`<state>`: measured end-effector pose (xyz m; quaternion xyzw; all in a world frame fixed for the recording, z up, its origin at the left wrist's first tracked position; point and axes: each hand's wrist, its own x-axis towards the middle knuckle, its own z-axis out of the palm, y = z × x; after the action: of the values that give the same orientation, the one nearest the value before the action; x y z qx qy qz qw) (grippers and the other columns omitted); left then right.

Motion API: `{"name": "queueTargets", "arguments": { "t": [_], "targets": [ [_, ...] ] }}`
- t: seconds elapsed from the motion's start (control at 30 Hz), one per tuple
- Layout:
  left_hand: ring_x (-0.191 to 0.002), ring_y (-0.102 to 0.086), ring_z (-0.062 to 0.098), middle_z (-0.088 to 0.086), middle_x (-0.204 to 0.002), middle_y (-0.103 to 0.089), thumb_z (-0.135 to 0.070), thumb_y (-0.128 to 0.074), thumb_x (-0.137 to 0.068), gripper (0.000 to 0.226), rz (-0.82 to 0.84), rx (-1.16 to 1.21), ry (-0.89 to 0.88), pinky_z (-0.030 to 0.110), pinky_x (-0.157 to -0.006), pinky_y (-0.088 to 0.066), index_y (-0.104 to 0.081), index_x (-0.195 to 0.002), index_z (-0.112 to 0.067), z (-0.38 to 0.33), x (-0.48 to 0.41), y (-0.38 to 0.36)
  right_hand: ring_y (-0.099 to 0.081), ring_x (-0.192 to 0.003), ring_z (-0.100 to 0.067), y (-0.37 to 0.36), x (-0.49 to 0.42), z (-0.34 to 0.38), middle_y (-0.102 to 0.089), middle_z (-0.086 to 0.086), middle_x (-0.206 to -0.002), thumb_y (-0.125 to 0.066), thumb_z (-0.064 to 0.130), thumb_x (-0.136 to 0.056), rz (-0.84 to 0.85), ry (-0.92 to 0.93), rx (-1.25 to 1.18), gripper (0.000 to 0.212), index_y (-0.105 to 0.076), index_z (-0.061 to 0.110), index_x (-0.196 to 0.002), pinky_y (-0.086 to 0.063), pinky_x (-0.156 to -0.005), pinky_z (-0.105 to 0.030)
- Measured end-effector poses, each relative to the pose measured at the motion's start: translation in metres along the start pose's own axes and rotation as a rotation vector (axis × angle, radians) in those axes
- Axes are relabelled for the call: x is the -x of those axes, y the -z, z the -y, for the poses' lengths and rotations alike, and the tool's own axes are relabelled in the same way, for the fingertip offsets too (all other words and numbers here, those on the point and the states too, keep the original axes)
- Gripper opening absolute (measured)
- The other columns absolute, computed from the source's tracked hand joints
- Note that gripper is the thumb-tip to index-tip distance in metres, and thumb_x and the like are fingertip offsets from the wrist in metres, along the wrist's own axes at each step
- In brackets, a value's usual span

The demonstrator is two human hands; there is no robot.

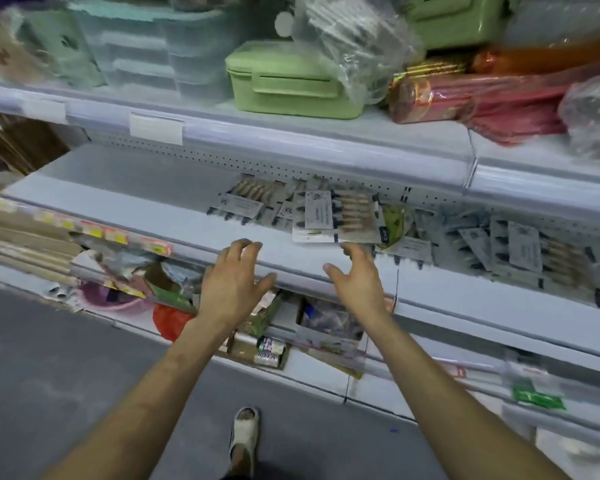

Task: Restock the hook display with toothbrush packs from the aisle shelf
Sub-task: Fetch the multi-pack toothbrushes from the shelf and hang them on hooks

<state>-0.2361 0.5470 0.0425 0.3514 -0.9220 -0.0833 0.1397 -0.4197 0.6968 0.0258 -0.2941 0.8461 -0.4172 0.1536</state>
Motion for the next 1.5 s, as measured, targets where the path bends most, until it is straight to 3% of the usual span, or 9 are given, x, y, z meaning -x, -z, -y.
{"name": "queueTargets", "arguments": {
  "t": [0.4, 0.5, 0.63, 0.8, 0.93, 1.13, 1.33, 1.43, 1.5],
  "targets": [
    [-0.127, -0.052, 0.033, 0.004, -0.139, -0.053, -0.053, -0.068, -0.094, 0.058, 0.092, -0.042, -0.19, 0.05, -0.093, -0.053, -0.054, -0.14, -0.021, 0.099, -0.132, -0.036, -0.06, -0.116, -0.027, -0.091, -0.079, -0.005, -0.051, -0.012, -0.135, -0.075, 0.017, -0.095, -0.535, -0.436, -0.538, 0.053, -0.049, 0.004, -0.139, -0.048, -0.104, -0.035],
    [-0.124, -0.054, 0.036, 0.01, -0.136, -0.056, -0.052, -0.068, -0.094, 0.06, 0.119, -0.039, -0.205, 0.05, -0.09, -0.053, -0.055, -0.14, -0.016, 0.097, -0.145, -0.048, -0.06, -0.114, -0.024, -0.093, -0.082, -0.008, -0.056, -0.011, -0.132, -0.075, 0.02, -0.096, -0.549, -0.499, -0.627, 0.062, -0.044, 0.005, -0.147, -0.044, -0.101, -0.031],
    [-0.122, -0.054, 0.037, 0.011, -0.134, -0.057, -0.052, -0.069, -0.093, 0.059, 0.127, -0.042, -0.266, 0.05, -0.088, -0.054, -0.055, -0.137, -0.014, 0.089, -0.149, -0.062, -0.068, -0.107, -0.018, -0.1, -0.103, -0.007, -0.071, -0.007, -0.12, -0.084, 0.028, -0.084, -0.534, -0.536, -0.826, 0.071, -0.048, 0.015, -0.143, -0.051, -0.11, -0.047],
    [-0.119, -0.055, 0.035, 0.009, -0.133, -0.056, -0.049, -0.071, -0.092, 0.057, 0.131, -0.014, -0.305, 0.051, -0.085, -0.056, -0.056, -0.135, -0.015, 0.089, -0.143, -0.077, -0.067, -0.117, -0.025, -0.107, -0.118, 0.009, -0.065, -0.009, -0.129, -0.069, -0.009, -0.093, -0.54, -0.518, -1.191, 0.071, -0.035, 0.023, -0.147, -0.062, -0.092, -0.048],
    [-0.12, -0.057, 0.033, 0.006, -0.137, -0.055, -0.05, -0.07, -0.092, 0.059, 0.119, -0.017, -0.307, 0.05, -0.086, -0.057, -0.054, -0.139, -0.018, 0.095, -0.137, -0.084, -0.071, -0.114, -0.029, -0.108, -0.121, 0.013, -0.063, -0.014, -0.135, -0.056, -0.009, -0.101, -0.544, -0.568, -1.347, 0.07, -0.033, 0.036, -0.15, -0.066, -0.07, -0.037],
    [-0.123, -0.056, 0.033, 0.006, -0.141, -0.054, -0.049, -0.068, -0.094, 0.059, 0.104, -0.01, -0.277, 0.051, -0.09, -0.055, -0.052, -0.142, -0.018, 0.106, -0.136, -0.083, -0.071, -0.112, -0.031, -0.09, -0.101, 0.007, -0.065, -0.012, -0.124, -0.046, -0.015, -0.101, -0.514, -0.524, -1.217, 0.062, -0.041, 0.032, -0.141, -0.064, -0.066, -0.031],
    [-0.119, -0.055, 0.035, 0.011, -0.132, -0.056, -0.045, -0.064, -0.096, 0.051, 0.061, -0.012, -0.2, 0.05, -0.085, -0.055, -0.053, -0.135, -0.015, 0.128, -0.154, -0.073, -0.065, -0.123, -0.035, -0.076, -0.096, -0.013, -0.069, -0.012, -0.128, -0.056, -0.001, -0.102, -0.549, -0.402, -0.943, 0.03, -0.056, 0.023, -0.12, -0.055, -0.103, -0.055],
    [-0.121, -0.055, 0.037, 0.013, -0.133, -0.057, -0.048, -0.061, -0.098, 0.056, 0.086, -0.048, -0.145, 0.051, -0.089, -0.054, -0.051, -0.141, -0.015, 0.149, -0.167, -0.071, -0.068, -0.12, -0.03, -0.076, -0.093, -0.007, -0.071, -0.008, -0.128, -0.057, 0.006, -0.104, -0.494, -0.384, -0.907, 0.033, -0.055, 0.017, -0.135, -0.057, -0.084, -0.038],
    [-0.122, -0.055, 0.037, 0.014, -0.135, -0.058, -0.05, -0.059, -0.099, 0.056, 0.084, -0.053, -0.118, 0.052, -0.093, -0.053, -0.05, -0.142, -0.015, 0.16, -0.176, -0.072, -0.071, -0.112, -0.023, -0.078, -0.09, 0.0, -0.073, -0.003, -0.127, -0.056, 0.007, -0.105, -0.478, -0.386, -0.918, 0.036, -0.056, 0.021, -0.138, -0.059, -0.081, -0.039]
  ]
}}
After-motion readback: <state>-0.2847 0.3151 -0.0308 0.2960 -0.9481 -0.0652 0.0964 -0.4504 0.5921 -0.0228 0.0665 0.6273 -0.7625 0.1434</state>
